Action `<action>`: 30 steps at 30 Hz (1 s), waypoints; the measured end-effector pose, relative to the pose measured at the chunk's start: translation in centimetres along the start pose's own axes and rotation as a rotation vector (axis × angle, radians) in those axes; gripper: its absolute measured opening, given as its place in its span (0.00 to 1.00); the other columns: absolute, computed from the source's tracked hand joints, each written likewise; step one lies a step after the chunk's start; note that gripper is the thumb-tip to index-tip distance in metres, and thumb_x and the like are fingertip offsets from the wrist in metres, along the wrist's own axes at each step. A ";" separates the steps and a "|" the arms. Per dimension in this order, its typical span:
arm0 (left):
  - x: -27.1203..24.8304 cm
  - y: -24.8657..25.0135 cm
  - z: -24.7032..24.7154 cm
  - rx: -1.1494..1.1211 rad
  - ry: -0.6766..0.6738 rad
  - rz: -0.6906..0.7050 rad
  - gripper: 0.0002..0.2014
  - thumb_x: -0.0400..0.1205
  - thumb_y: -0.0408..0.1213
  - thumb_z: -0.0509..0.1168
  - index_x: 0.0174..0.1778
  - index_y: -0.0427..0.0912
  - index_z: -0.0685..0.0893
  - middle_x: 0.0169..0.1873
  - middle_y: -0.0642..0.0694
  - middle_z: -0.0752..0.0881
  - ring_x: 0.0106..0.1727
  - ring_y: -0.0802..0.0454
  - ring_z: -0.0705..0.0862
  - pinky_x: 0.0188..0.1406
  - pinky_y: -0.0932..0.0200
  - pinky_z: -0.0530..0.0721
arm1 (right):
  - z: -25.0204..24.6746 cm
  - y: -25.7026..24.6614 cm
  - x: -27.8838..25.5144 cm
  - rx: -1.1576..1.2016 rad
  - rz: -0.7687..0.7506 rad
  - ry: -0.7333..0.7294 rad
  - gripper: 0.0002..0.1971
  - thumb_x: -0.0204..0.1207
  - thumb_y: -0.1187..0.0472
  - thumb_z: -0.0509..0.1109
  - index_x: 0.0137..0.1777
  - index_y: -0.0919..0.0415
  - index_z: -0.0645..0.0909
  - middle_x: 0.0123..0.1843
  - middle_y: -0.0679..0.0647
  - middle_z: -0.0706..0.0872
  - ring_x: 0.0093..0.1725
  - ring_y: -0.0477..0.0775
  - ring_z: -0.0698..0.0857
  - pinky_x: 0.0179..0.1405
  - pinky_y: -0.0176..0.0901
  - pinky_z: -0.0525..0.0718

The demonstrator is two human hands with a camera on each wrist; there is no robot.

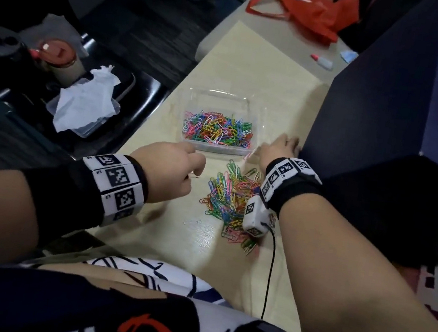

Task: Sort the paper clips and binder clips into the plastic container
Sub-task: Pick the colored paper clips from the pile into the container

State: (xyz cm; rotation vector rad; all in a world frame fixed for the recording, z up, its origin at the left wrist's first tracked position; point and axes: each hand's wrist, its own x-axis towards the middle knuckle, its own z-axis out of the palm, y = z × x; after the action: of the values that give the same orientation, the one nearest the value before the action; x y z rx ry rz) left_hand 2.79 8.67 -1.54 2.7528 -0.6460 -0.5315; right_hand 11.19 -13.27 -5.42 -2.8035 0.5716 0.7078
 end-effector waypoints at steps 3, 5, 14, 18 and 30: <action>0.6 0.3 -0.3 0.006 -0.002 0.009 0.11 0.78 0.41 0.62 0.57 0.50 0.78 0.54 0.50 0.78 0.51 0.48 0.82 0.50 0.53 0.82 | 1.5 0.9 -1.8 0.062 -0.043 0.006 0.33 0.86 0.52 0.52 0.84 0.65 0.43 0.85 0.65 0.38 0.85 0.62 0.40 0.84 0.52 0.41; 1.4 0.8 -0.4 0.003 -0.014 0.013 0.11 0.78 0.41 0.62 0.57 0.50 0.78 0.54 0.50 0.78 0.51 0.48 0.81 0.49 0.53 0.82 | 2.8 1.7 -3.9 0.032 -0.108 -0.021 0.33 0.86 0.51 0.50 0.84 0.67 0.43 0.85 0.67 0.39 0.85 0.63 0.41 0.84 0.51 0.41; 3.4 2.5 -0.5 -0.010 -0.014 0.051 0.12 0.78 0.42 0.63 0.57 0.49 0.79 0.54 0.48 0.79 0.51 0.47 0.81 0.48 0.53 0.81 | 4.1 2.9 -8.8 0.018 -0.242 0.012 0.23 0.84 0.54 0.54 0.76 0.62 0.68 0.78 0.59 0.67 0.77 0.61 0.67 0.76 0.52 0.66; 3.2 2.1 -0.6 -0.017 -0.013 0.029 0.11 0.77 0.42 0.63 0.55 0.49 0.79 0.52 0.48 0.78 0.50 0.47 0.81 0.48 0.53 0.81 | 2.6 1.7 -6.2 0.039 -0.385 0.084 0.19 0.83 0.59 0.52 0.71 0.59 0.73 0.73 0.55 0.71 0.70 0.59 0.75 0.71 0.53 0.73; 3.7 2.3 0.2 -0.016 -0.006 0.023 0.12 0.77 0.42 0.64 0.56 0.48 0.79 0.51 0.48 0.79 0.51 0.46 0.81 0.52 0.52 0.82 | 4.8 4.7 -11.4 -0.127 -0.596 -0.067 0.23 0.84 0.59 0.54 0.79 0.58 0.67 0.83 0.51 0.63 0.79 0.55 0.65 0.79 0.51 0.62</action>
State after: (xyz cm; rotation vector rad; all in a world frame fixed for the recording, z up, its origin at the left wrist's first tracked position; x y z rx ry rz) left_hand 4.95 4.89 -2.02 2.7263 -0.6714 -0.5372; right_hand -2.01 -12.56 -4.44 -2.8146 -0.3290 0.7129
